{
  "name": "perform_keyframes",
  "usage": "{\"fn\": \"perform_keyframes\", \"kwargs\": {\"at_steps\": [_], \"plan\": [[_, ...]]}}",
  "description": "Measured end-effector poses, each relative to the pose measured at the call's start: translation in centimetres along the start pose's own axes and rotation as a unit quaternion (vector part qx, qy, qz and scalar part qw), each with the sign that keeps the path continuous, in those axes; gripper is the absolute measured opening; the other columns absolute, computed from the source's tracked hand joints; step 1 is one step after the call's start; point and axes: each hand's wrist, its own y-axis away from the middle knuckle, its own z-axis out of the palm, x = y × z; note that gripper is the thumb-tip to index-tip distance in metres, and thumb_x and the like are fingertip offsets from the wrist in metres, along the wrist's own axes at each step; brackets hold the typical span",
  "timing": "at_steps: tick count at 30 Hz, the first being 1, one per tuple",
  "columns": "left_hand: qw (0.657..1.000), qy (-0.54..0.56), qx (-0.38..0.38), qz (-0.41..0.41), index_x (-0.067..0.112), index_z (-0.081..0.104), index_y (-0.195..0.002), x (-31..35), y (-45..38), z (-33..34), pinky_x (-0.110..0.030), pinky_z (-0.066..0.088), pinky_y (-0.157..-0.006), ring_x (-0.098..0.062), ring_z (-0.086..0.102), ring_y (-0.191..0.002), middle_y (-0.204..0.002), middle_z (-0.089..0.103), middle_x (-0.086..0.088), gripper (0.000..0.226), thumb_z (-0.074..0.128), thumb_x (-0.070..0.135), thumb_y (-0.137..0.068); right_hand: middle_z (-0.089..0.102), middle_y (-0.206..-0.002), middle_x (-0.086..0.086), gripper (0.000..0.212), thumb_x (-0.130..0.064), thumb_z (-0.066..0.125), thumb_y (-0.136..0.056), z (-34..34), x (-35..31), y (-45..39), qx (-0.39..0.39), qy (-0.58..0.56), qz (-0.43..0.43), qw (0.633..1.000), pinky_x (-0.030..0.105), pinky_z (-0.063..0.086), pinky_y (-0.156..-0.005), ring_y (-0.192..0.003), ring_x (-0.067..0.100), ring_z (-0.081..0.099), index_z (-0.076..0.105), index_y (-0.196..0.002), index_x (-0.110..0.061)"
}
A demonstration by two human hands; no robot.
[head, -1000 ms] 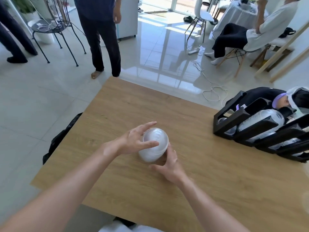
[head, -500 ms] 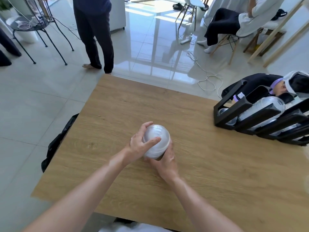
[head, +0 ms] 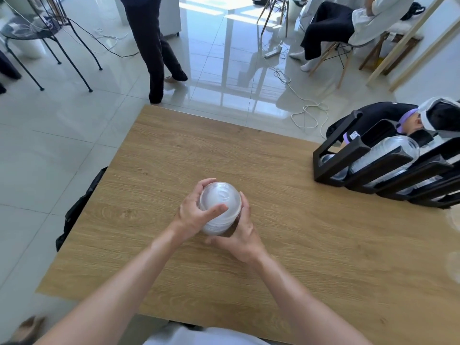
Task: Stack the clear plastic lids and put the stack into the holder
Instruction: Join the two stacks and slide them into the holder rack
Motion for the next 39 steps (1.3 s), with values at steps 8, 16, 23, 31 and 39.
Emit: {"fn": "perform_keyframes", "kwargs": {"at_steps": [8,16,23,31,39], "plan": [[0.977,0.177,0.106,-0.048,0.038,0.069,-0.125,-1.1,1.1,2.0,-0.03,0.044,-0.109,-0.009,0.06,-0.127,-0.128,0.071,0.009,0.077,0.02,0.085,-0.089,0.05,-0.153,-0.015,0.089,-0.082,0.056,-0.083,-1.8,-0.7,0.1,0.034,-0.186,-0.008,0.982,0.038,0.039,-0.119,-0.141,0.0,0.045,0.026,-0.157,-0.044],[0.951,0.173,0.223,-0.128,0.048,0.075,-0.094,-1.7,0.0,4.6,-0.019,0.049,-0.089,0.002,0.067,-0.1,-0.099,0.076,0.021,0.061,0.02,0.075,-0.092,0.067,-0.131,-0.015,0.083,-0.082,0.04,-0.082,0.2,-2.9,-1.7,0.101,-0.243,0.048,0.964,0.002,0.041,-0.089,-0.118,-0.014,0.056,0.06,-0.14,-0.026],[0.94,0.164,0.28,-0.108,0.043,0.071,-0.089,-1.7,-0.5,6.0,-0.01,0.045,-0.081,0.011,0.063,-0.091,-0.091,0.072,0.029,0.056,0.018,0.054,-0.101,0.068,-0.132,-0.013,0.075,-0.081,0.039,-0.09,1.0,-2.1,-1.4,0.145,-0.243,0.037,0.958,0.022,0.045,-0.103,-0.125,0.0,0.058,0.062,-0.137,-0.028],[0.938,0.182,0.283,-0.08,0.023,0.072,-0.096,-3.3,-1.0,6.6,-0.017,0.05,-0.076,-0.004,0.069,-0.087,-0.089,0.076,0.011,0.059,0.021,0.051,-0.104,0.064,-0.135,-0.02,0.065,-0.07,0.041,-0.089,1.1,-1.5,-1.2,0.16,-0.248,0.047,0.954,0.01,0.039,-0.105,-0.13,-0.006,0.052,0.06,-0.138,-0.033],[0.971,0.114,0.177,-0.115,0.021,0.064,-0.13,-2.0,0.2,4.1,-0.032,0.04,-0.111,-0.017,0.057,-0.127,-0.13,0.066,0.001,0.077,0.02,0.074,-0.095,0.05,-0.154,0.0,0.104,-0.085,0.044,-0.076,-1.0,-2.2,-0.7,0.081,-0.216,0.068,0.971,0.046,0.031,-0.123,-0.145,0.014,0.042,0.041,-0.156,-0.017]]}}
